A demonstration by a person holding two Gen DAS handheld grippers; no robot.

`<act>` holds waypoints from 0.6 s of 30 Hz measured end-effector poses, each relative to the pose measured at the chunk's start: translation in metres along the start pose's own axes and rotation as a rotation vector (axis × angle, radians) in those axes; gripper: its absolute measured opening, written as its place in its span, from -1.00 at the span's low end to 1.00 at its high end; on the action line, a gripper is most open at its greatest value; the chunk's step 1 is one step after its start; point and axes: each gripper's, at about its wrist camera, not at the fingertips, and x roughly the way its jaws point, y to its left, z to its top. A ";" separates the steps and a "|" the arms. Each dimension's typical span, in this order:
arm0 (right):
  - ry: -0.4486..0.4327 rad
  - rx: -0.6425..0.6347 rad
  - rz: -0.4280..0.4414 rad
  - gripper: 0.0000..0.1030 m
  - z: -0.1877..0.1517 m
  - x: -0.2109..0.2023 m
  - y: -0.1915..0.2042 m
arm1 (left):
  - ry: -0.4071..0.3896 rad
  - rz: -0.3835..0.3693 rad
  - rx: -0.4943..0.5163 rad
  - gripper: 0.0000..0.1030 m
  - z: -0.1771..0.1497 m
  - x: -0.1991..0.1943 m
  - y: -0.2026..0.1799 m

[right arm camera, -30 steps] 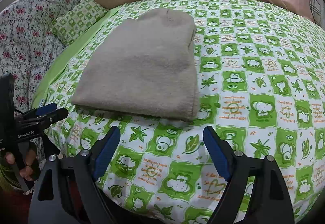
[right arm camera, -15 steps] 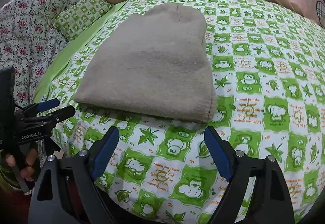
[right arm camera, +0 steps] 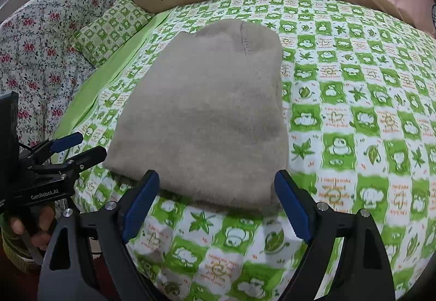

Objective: Fold small clothes

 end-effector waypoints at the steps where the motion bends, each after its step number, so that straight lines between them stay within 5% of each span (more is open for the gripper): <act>1: 0.003 -0.001 0.002 0.68 0.003 0.002 0.000 | 0.001 0.009 0.000 0.67 0.003 0.001 -0.001; 18: 0.021 0.008 0.016 0.69 0.033 0.015 -0.001 | 0.012 0.052 -0.011 0.67 0.029 0.015 -0.005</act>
